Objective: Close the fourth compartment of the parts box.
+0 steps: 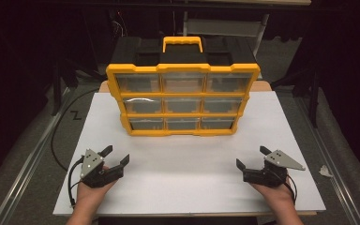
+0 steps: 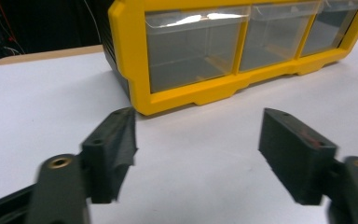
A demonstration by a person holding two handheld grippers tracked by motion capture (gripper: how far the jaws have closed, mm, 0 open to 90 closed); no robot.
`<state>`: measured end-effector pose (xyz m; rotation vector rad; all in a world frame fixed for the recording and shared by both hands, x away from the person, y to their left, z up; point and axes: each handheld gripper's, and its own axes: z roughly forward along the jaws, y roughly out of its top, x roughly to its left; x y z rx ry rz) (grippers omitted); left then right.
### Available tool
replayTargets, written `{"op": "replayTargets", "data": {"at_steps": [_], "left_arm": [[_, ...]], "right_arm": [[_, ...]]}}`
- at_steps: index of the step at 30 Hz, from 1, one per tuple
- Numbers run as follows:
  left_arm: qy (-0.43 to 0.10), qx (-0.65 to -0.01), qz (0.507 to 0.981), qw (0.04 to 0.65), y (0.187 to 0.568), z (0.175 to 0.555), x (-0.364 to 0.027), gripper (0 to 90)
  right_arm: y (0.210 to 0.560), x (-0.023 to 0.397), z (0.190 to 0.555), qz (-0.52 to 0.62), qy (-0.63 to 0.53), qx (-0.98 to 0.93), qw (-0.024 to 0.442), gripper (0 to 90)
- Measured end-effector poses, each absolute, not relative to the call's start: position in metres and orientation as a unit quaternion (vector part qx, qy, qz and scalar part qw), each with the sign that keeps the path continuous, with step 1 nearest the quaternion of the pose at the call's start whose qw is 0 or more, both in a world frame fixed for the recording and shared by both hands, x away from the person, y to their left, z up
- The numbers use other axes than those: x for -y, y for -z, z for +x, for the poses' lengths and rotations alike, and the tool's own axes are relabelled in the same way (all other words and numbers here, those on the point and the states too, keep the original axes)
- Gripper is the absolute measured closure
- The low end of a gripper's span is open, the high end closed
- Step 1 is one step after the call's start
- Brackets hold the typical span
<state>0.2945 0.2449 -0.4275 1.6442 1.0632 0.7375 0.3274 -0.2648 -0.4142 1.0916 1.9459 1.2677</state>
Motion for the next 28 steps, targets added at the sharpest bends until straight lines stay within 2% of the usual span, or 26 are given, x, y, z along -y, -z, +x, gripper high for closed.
{"op": "replayTargets", "data": {"at_steps": [4,6,7,28], "left_arm": [[-0.296,-0.444,0.682,0.500,0.4268,0.2980,-0.2429,11.9],[-0.292,-0.446,0.685,0.497,0.4266,0.3002,-0.2420,1.4],[-0.291,-0.448,0.686,0.494,0.4261,0.3008,-0.2419,0.0],[-0.287,-0.443,0.689,0.497,0.4250,0.3021,-0.2408,0.0]], "right_arm": [[0.4140,0.2655,0.3264,0.408,-0.474,-0.727,0.285,0.7],[0.4139,0.2661,0.3257,0.408,-0.474,-0.726,0.285,0.7],[0.4138,0.2665,0.3255,0.408,-0.474,-0.726,0.286,0.7],[0.4132,0.2692,0.3222,0.408,-0.476,-0.724,0.289,0.7]]}}
